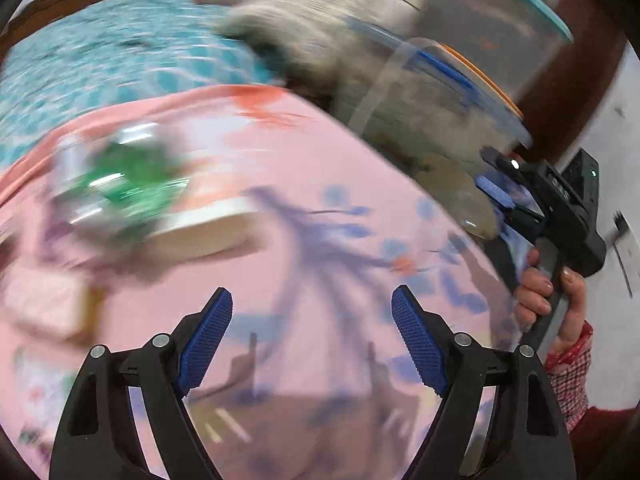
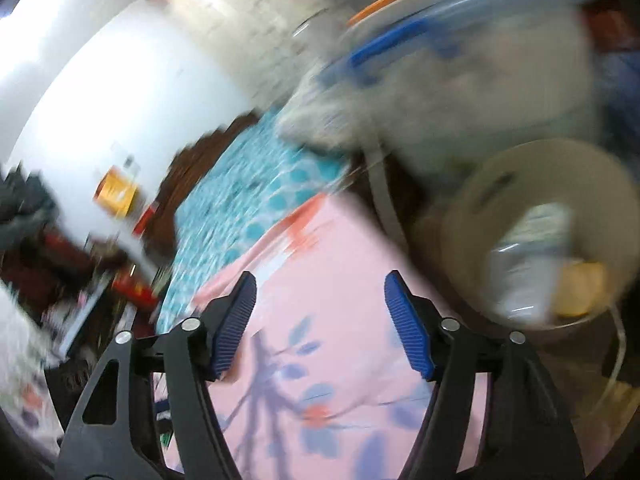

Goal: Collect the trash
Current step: 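Grasp the brown box with the left tool while the right tool grasps the green can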

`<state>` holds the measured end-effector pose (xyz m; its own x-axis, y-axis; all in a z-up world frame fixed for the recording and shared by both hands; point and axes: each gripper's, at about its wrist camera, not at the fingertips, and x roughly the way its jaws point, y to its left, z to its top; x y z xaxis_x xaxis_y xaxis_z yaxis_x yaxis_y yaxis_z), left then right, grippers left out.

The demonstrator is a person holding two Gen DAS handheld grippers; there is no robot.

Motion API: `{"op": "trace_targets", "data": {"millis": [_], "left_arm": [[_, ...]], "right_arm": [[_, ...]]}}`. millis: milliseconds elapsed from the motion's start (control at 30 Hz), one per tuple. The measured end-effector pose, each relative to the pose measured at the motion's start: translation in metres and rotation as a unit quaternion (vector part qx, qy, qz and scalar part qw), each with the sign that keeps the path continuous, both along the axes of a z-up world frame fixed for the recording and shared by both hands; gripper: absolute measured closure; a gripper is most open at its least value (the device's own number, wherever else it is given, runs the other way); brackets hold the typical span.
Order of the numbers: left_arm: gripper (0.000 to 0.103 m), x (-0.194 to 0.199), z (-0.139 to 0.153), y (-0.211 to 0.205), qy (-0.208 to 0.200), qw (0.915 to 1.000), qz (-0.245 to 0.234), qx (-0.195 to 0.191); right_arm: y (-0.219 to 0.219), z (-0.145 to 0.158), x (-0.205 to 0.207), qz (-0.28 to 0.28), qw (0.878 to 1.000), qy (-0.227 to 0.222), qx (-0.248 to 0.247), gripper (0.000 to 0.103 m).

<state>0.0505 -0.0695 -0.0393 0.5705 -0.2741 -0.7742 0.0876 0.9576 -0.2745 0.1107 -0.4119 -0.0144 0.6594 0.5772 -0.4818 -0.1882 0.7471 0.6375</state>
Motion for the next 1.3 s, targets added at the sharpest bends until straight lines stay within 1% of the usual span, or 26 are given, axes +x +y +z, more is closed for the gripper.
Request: {"op": "trace_targets", "data": {"millis": [100,133,167,267,333,367,433,533,600,667,700,733,767,800,833,867,933,967,1000,1033,1067,1100,1133,1167,1233,1300], "left_arm": [[0.026,-0.026,0.006,0.063,-0.01,0.9976,0.068,0.002],[0.026,-0.033,0.01,0.08,-0.015,0.996,0.088,0.007],[0.026,-0.039,0.013,0.103,-0.021,0.9933,0.112,0.016],[0.026,-0.045,0.018,0.166,-0.024,0.9834,0.177,0.032],[0.025,-0.039,0.017,0.213,-0.025,0.9727,0.228,0.036],[0.025,-0.034,0.015,0.227,-0.023,0.9694,0.242,0.035],[0.025,-0.019,0.009,0.256,-0.016,0.9649,0.261,0.026],[0.025,0.019,-0.012,0.287,0.003,0.9598,0.279,0.03],[0.025,0.034,-0.028,0.294,0.017,0.9602,0.278,0.02],[0.027,0.049,-0.045,0.295,0.035,0.9635,0.266,0.001],[0.037,0.052,-0.051,0.293,0.04,0.9658,0.256,-0.003],[0.042,0.055,-0.056,0.288,0.046,0.9687,0.244,-0.004],[0.048,0.055,-0.057,0.28,0.044,0.9715,0.232,0.019],[0.063,0.053,-0.058,0.271,0.048,0.9757,0.21,0.037],[0.07,0.047,-0.056,0.259,0.053,0.9821,0.176,0.041],[0.079,0.038,-0.055,0.25,0.057,0.9864,0.151,0.03],[0.079,0.021,-0.054,0.241,0.064,0.9899,0.124,0.025],[0.073,0.003,-0.051,0.236,0.065,0.9908,0.114,0.033],[0.058,-0.007,-0.05,0.236,0.062,0.9906,0.116,0.038],[0.051,-0.019,-0.046,0.238,0.055,0.9896,0.124,0.045],[0.042,-0.035,-0.038,0.244,0.04,0.986,0.15,0.062],[0.041,-0.043,-0.034,0.249,0.033,0.9833,0.166,0.067],[0.041,-0.051,-0.028,0.255,0.025,0.9799,0.186,0.069],[0.04,-0.061,-0.02,0.262,0.019,0.9743,0.215,0.064],[0.04,-0.07,-0.01,0.265,0.014,0.9689,0.241,0.053],[0.04,-0.077,-0.001,0.258,0.0,0.9677,0.25,0.033]], "right_arm": [[0.047,-0.004,0.006,0.054,0.998,0.014,-0.001,0.043],[0.071,-0.006,0.009,0.08,0.997,0.023,0.0,0.043],[0.084,-0.008,0.012,0.093,0.995,0.026,0.0,0.044],[0.13,-0.012,0.024,0.127,0.991,0.036,-0.015,0.044],[0.157,-0.018,0.033,0.142,0.989,0.046,-0.017,0.043],[0.172,-0.021,0.04,0.151,0.987,0.052,-0.018,0.043],[0.195,-0.028,0.059,0.163,0.984,0.064,-0.023,0.042],[0.218,-0.04,0.086,0.165,0.982,0.084,-0.027,0.042],[0.235,-0.051,0.103,0.173,0.979,0.102,-0.026,0.042],[0.25,-0.06,0.111,0.191,0.974,0.122,-0.016,0.042],[0.26,-0.064,0.112,0.211,0.968,0.133,-0.013,0.044],[0.268,-0.066,0.109,0.227,0.964,0.138,-0.016,0.045],[0.28,-0.065,0.1,0.26,0.956,0.137,-0.026,0.045],[0.287,-0.063,0.094,0.28,0.95,0.134,-0.031,0.045],[0.298,-0.059,0.079,0.321,0.938,0.127,-0.034,0.045],[0.306,-0.054,0.062,0.364,0.923,0.12,-0.032,0.045],[0.317,-0.044,0.031,0.44,0.891,0.105,-0.031,0.045],[0.32,-0.037,0.017,0.467,0.879,0.09,-0.039,0.045],[0.32,-0.028,0.008,0.483,0.871,0.07,-0.051,0.045],[0.319,-0.024,0.006,0.483,0.872,0.06,-0.057,0.041],[0.317,-0.018,0.009,0.472,0.878,0.05,-0.063,0.039],[0.317,-0.014,0.016,0.456,0.886,0.043,-0.069,0.033],[0.318,-0.01,0.025,0.429,0.899,0.034,-0.08,0.03],[0.323,-0.007,0.037,0.401,0.911,0.027,-0.092,0.029],[0.34,-0.005,0.055,0.37,0.923,0.022,-0.108,0.026],[0.363,-0.006,0.07,0.351,0.928,0.021,-0.124,0.025]]}}
